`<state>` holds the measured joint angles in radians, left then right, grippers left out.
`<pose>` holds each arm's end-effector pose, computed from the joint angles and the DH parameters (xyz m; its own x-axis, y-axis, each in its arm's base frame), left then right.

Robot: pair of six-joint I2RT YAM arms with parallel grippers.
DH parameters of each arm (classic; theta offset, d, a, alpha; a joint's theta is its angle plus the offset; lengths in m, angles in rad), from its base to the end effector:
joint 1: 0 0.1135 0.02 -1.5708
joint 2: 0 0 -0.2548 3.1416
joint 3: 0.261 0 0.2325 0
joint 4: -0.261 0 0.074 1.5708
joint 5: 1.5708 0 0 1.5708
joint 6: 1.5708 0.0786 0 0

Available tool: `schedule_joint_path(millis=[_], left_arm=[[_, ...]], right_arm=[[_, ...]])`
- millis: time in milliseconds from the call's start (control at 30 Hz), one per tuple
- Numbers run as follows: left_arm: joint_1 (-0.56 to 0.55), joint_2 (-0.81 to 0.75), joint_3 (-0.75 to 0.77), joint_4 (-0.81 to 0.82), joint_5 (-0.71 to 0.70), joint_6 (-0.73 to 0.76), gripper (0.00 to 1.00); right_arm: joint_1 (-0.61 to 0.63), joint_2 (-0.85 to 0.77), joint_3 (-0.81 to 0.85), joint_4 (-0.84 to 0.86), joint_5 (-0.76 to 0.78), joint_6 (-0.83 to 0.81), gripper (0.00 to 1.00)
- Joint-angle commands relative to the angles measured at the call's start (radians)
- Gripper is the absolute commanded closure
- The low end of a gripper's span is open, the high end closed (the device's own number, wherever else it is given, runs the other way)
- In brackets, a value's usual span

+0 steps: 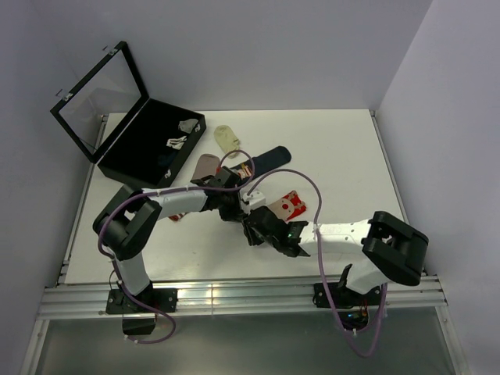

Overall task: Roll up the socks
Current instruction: Roll the sock at the center of the board.

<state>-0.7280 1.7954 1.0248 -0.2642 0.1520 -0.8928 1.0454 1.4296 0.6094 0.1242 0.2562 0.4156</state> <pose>0.2587 -0.2465 0.1181 -0.9598 -0.1758 -0.2189 -0.0511 0.8761 -0.4794 0.1659 0.2464 0.1462 -0.5927 -0.2436 -0.7677 -0.5466 0.8218 0.1612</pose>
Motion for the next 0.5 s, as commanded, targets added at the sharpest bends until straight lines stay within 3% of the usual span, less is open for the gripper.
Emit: schedule_joint_path(millis=[0, 333, 467], left_arm=[[-0.002, 0.015, 0.023, -0.038, -0.042, 0.023, 1.0], [-0.002, 0.007, 0.029, -0.064, -0.051, 0.006, 1.0], [0.004, -0.016, 0.006, -0.09, -0.089, -0.021, 1.0]], right_arm=[[0.025, 0.031, 0.038, 0.014, 0.115, -0.026, 0.59], [0.034, 0.133, 0.046, 0.035, 0.147, -0.04, 0.61], [0.034, 0.184, 0.052, 0.038, 0.153, -0.043, 0.67]])
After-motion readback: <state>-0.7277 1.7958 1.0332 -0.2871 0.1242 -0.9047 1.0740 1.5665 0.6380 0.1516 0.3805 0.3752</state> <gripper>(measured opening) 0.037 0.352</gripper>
